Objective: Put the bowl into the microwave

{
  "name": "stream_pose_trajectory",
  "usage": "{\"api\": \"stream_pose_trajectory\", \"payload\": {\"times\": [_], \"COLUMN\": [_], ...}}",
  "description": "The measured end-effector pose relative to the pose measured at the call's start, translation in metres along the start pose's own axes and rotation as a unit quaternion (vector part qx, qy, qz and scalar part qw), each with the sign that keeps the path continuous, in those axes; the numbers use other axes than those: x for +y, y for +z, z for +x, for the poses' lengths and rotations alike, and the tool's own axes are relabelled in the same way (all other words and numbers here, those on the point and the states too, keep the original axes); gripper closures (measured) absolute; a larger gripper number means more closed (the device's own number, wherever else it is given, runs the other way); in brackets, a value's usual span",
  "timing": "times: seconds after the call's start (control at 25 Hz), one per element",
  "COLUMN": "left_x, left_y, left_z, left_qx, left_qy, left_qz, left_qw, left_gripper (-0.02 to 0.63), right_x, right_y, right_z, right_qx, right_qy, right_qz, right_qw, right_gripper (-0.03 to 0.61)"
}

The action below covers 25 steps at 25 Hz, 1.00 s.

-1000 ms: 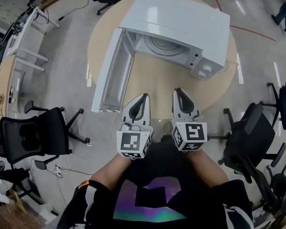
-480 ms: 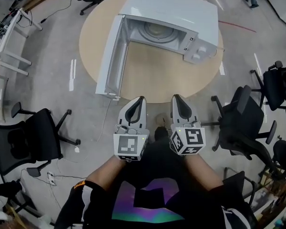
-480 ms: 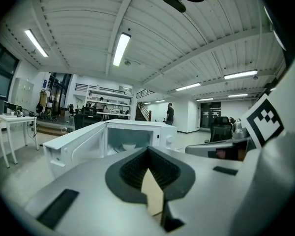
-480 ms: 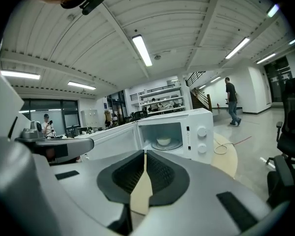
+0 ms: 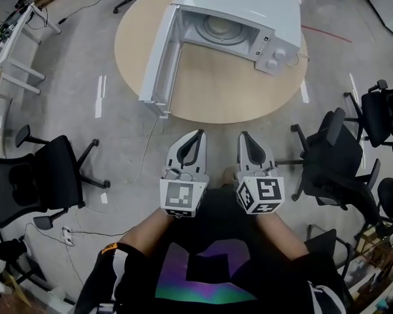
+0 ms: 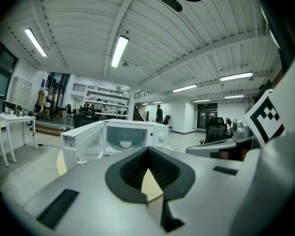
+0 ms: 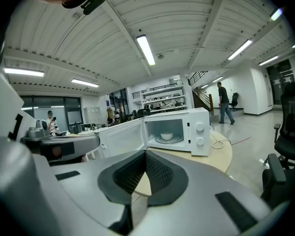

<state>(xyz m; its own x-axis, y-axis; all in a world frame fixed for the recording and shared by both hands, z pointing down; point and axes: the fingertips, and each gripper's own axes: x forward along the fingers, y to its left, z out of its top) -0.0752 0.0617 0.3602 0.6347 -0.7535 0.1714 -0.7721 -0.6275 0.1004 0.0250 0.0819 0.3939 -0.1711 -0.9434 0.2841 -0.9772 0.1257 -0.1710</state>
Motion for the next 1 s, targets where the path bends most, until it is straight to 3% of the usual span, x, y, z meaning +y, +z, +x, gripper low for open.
{"api": "stream_pose_trajectory", "payload": {"times": [0.36, 1.0], "left_x": [-0.023, -0.052], "left_y": [-0.021, -0.018], "left_z": [-0.006, 0.006], "left_qx": [0.028, 0.027], "left_qy": [0.032, 0.045], "left_qz": [-0.003, 0.001], "left_qw": [0.9991, 0.9986], "left_gripper": [0.571, 0.571], "right_x": [-0.017, -0.042], "right_y": [-0.006, -0.003], "right_z": [-0.020, -0.030], "right_qx": [0.004, 0.005], "right_qy": [0.025, 0.044], "right_qz": [-0.005, -0.016], "right_qw": [1.000, 0.999], "right_gripper": [0.561, 0.563]}}
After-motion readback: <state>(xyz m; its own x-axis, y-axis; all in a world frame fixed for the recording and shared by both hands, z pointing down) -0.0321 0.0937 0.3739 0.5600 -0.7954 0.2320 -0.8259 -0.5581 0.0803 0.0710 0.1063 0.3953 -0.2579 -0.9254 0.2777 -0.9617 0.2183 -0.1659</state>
